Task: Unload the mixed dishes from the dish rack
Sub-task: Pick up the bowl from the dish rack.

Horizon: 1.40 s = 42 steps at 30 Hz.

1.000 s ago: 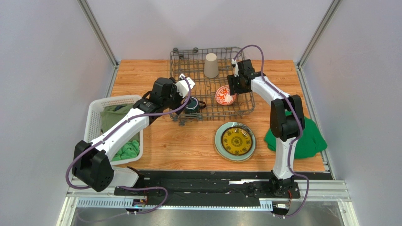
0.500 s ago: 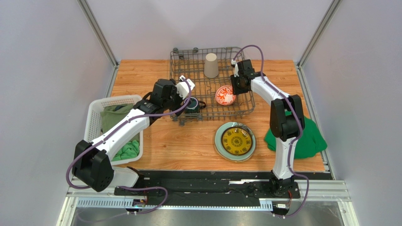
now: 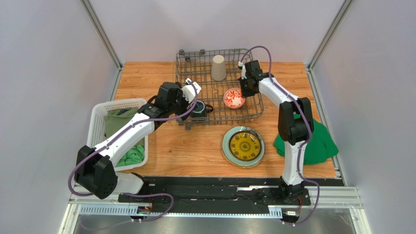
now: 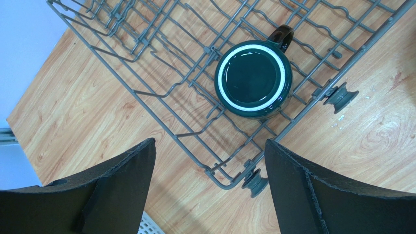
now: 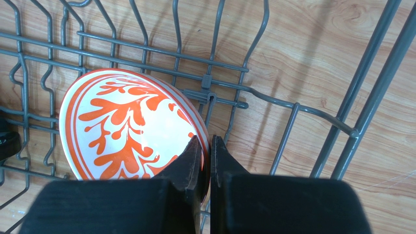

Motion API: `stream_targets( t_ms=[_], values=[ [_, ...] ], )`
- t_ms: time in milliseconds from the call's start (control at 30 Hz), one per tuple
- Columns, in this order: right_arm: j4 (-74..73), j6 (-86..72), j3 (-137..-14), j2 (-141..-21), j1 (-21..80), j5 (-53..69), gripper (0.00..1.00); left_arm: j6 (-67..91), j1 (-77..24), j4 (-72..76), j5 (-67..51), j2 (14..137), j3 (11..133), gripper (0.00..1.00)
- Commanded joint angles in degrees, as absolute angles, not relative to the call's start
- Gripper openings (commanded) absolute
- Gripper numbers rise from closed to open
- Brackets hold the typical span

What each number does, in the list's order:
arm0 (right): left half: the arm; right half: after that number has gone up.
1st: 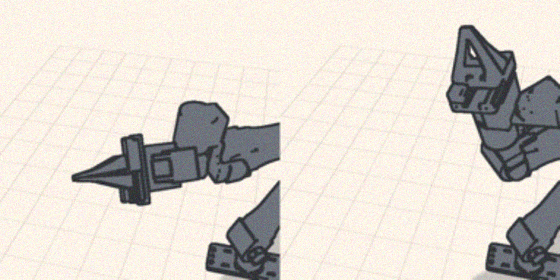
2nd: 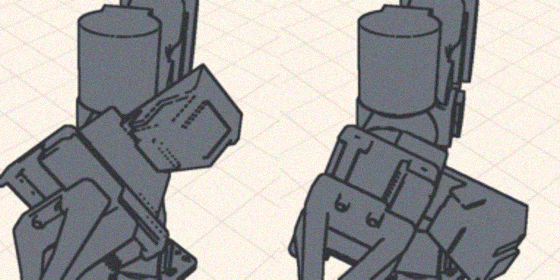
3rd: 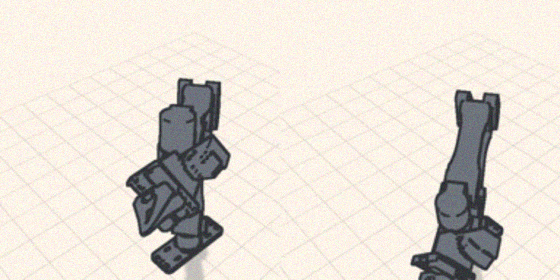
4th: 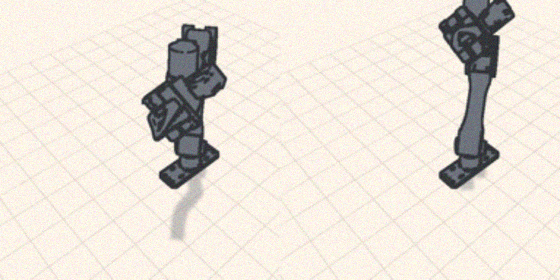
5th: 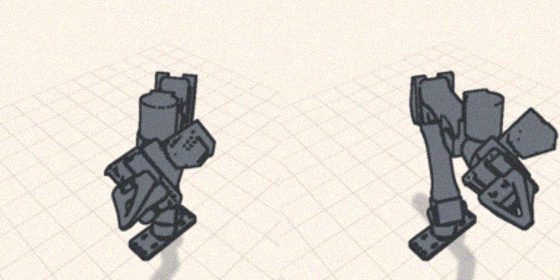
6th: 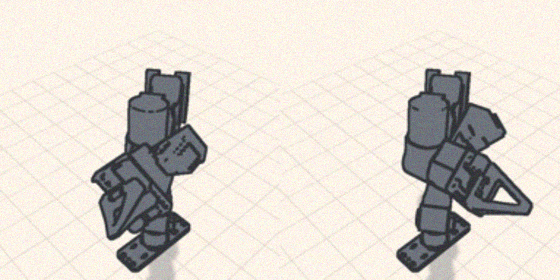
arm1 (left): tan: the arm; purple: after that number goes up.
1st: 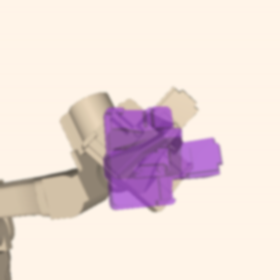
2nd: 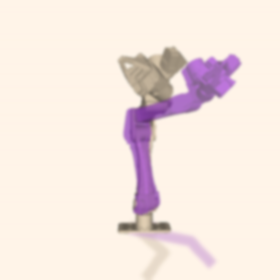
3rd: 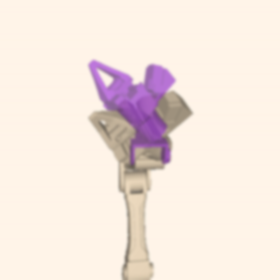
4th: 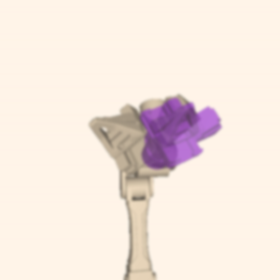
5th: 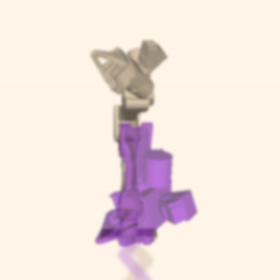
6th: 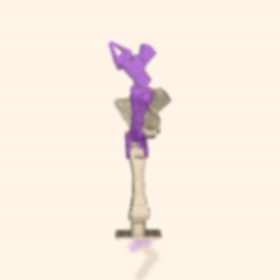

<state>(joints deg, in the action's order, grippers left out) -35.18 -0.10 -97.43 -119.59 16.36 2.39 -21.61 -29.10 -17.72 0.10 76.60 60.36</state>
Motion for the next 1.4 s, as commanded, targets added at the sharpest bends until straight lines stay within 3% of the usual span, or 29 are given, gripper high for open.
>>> stream_targets(
  t_ms=[0, 567, 1033, 1367],
  values=[
    [-36.1, 1.3, -102.7, -115.6, 16.8, 4.7, 0.00, -22.2, -28.7, -16.2, -0.2, 73.7, 60.5, 0.90],
    [-42.4, 1.5, -103.8, -101.2, 17.0, 13.4, 0.00, -19.8, -27.0, -15.5, -1.7, 72.0, 60.1, 0.90],
    [-40.7, 8.8, -86.3, -85.3, 24.2, 13.1, 0.00, -13.8, -18.6, -15.0, -6.2, 68.4, 60.0, 0.91],
    [-37.6, 13.4, -74.8, -80.3, 33.2, 17.3, 0.00, -12.8, -14.4, -15.2, -8.8, 66.8, 59.2, 0.91]
  ],
)
